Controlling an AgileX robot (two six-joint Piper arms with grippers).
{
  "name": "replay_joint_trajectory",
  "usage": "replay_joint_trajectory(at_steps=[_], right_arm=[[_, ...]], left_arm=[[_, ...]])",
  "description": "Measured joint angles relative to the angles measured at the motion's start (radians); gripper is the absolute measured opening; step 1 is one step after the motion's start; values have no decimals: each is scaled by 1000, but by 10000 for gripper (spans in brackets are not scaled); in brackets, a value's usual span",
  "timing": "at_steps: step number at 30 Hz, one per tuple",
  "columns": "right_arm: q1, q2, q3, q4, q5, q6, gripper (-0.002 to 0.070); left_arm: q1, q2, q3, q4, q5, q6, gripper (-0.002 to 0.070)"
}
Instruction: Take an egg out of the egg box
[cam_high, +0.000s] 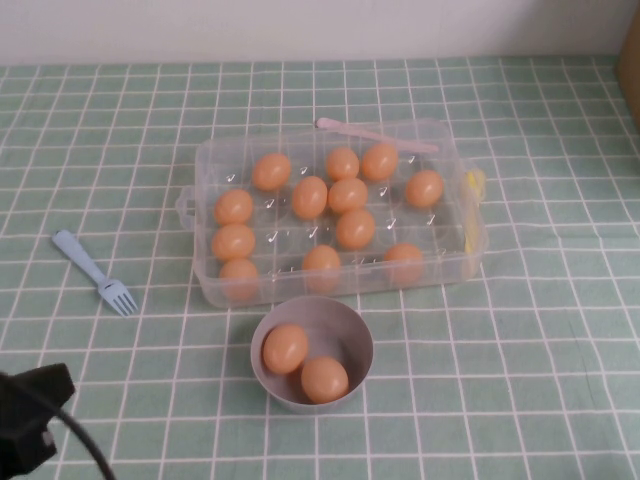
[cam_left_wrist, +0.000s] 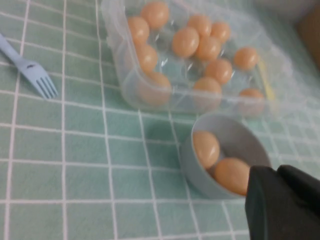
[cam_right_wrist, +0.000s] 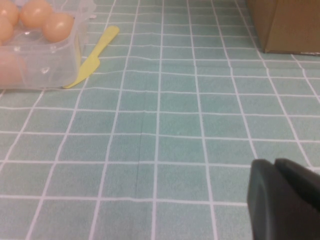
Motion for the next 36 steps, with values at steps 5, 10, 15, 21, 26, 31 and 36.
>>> replay_joint_trajectory(at_steps=[5,10,15,21,26,31,36], right_arm=[[0,0,0,0,0,0,-19],[0,0,0,0,0,0,-19],[0,0,0,0,0,0,-19],[0,0,0,0,0,0,-19],[0,0,0,0,0,0,-19],[0,0,0,0,0,0,-19],[0,0,0,0,0,0,-19]], left_arm=[[0,257,-215,142,247,87,-3],[0,521,-406,184,352,197,-3],[-46,740,-576,216,357,234,-3],[-162,1019,-811,274,390,244,-3],[-210,1216,-1024,295,514,248,-3],[-225,1356,-1192,301,556,262,-3],[-232,1441,-1303,305,558,310,-3]])
